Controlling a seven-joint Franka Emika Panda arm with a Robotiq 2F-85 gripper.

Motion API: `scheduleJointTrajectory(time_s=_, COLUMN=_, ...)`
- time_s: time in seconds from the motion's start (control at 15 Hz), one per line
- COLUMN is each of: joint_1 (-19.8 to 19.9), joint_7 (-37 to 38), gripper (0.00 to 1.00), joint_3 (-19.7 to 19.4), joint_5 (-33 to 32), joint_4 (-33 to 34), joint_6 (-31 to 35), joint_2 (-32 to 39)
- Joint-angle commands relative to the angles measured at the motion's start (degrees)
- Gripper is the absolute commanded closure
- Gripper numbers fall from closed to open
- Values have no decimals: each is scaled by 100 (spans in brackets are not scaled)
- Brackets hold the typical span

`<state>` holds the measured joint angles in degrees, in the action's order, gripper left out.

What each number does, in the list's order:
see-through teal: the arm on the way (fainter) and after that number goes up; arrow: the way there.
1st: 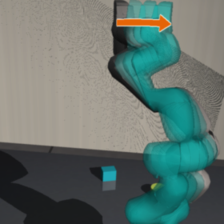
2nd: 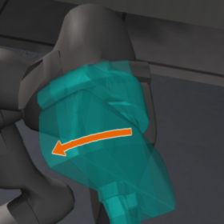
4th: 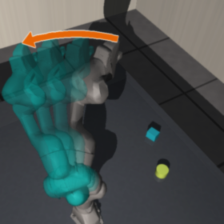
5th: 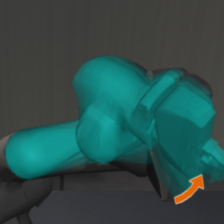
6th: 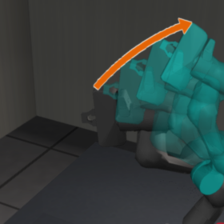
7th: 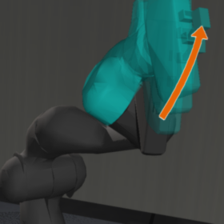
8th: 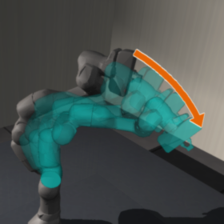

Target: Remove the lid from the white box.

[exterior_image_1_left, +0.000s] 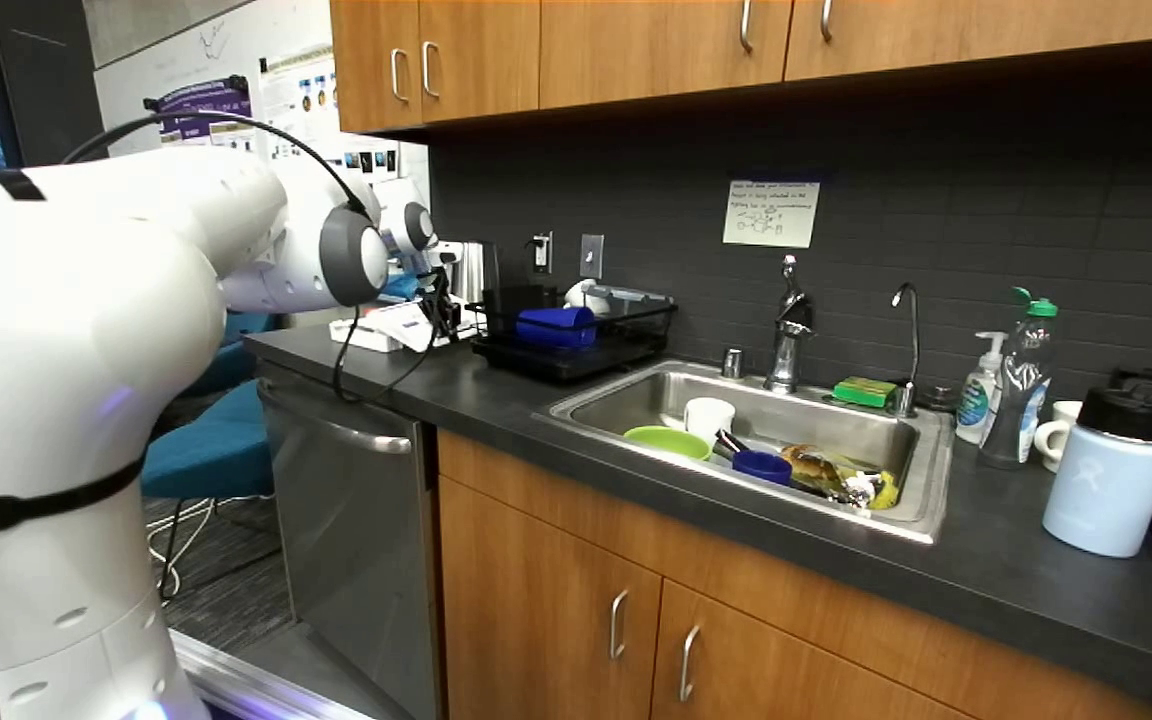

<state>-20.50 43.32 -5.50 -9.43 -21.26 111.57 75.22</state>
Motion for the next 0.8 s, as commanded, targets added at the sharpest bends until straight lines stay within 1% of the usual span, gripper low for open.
scheduleJointTrajectory(time_s=0.0, joint_1=101, joint_7=-510, gripper=94, joint_3=28, joint_5=86, joint_4=63, joint_6=-85, joint_2=-8)
scheduleJointTrajectory(time_s=0.27, joint_1=60, joint_7=-844, gripper=94, joint_3=1, joint_5=57, joint_4=39, joint_6=-259, joint_2=-69)
scheduleJointTrajectory(time_s=0.53, joint_1=53, joint_7=-948, gripper=94, joint_3=10, joint_5=80, joint_4=-5, joint_6=-254, joint_2=-75)
scheduleJointTrajectory(time_s=0.73, joint_1=46, joint_7=-947, gripper=94, joint_3=-56, joint_5=21, joint_4=-16, joint_6=-360, joint_2=-63)
